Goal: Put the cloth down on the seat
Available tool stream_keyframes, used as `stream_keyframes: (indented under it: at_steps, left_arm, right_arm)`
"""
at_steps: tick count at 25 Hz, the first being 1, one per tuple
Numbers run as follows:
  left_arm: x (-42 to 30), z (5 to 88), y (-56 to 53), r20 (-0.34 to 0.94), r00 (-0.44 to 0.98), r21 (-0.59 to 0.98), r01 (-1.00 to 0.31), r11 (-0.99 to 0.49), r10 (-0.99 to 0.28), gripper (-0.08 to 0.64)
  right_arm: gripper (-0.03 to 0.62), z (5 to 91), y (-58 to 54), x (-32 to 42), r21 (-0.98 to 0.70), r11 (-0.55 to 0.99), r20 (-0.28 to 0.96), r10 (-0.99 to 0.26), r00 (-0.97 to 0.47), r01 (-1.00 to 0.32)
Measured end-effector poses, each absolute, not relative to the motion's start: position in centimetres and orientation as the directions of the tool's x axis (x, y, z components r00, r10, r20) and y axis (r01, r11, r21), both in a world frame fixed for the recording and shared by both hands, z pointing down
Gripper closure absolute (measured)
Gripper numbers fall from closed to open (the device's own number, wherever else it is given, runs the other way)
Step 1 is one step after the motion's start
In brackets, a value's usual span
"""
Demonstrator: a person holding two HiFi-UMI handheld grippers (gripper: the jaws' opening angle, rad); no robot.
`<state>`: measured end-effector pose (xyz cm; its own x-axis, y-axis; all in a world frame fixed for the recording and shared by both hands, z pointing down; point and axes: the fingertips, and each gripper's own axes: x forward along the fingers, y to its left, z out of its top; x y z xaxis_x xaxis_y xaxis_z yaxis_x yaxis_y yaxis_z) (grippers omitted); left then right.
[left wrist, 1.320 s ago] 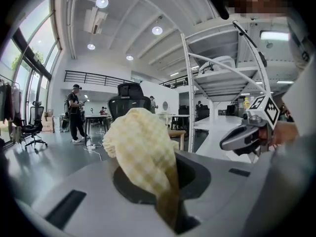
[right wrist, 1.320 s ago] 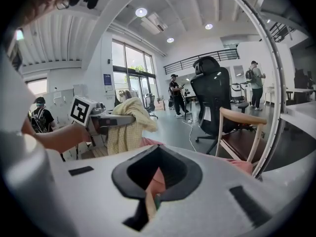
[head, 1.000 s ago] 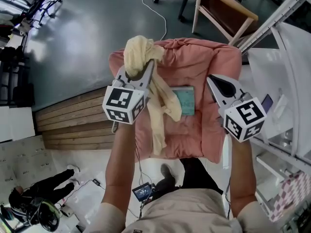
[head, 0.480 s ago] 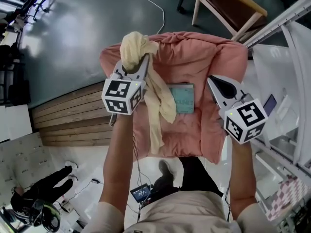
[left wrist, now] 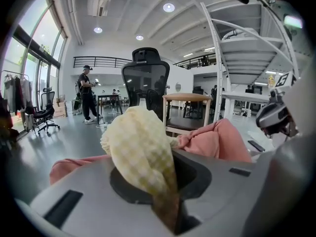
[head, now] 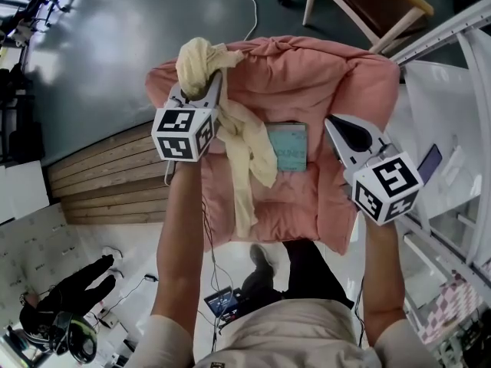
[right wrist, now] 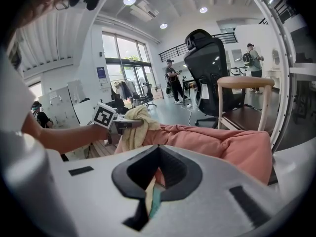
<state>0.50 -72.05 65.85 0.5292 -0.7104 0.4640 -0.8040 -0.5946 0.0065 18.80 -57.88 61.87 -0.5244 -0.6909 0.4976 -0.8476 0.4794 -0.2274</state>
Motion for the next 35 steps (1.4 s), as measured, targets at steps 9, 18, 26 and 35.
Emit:
stream_keyframes:
  at_steps: [9, 18, 26, 35]
  left_arm:
    - [-3.7, 70.4, -73.0, 0.567, 0.444, 0.001, -0.842, -0.539, -0.694, 0.415]
    - [-7.9, 70.1, -71.5, 0.581, 0.362, -0.046, -0.879, -0.474, -0.729, 0.284]
    - [-9.0, 67.9, -68.5, 0.573, 0.343, -0.075, -0.882, -0.465, -0.744, 0.264]
    - [-9.5, 60.7, -63.4, 0.486, 0.394, -0.084, -0.868, -0.49, -0.78, 0.264]
  right_arm:
    - [0.6, 62.5, -57.5, 18.2, -0.239, 0.488, 0.5, -0.679, -0.538, -0.839]
    - [0.6, 61.7, -56.4, 16.5, -0.24, 0.506, 0.491, -0.673, -0.553, -0.828]
    - [0.6, 59.9, -54.5, 15.5, -0.235, 0.522, 0.477, -0.674, -0.565, -0.82]
    - [0.6, 55.6, -52.2, 12.1, -0.217, 0.566, 0.436, -0.673, -0.598, -0.795]
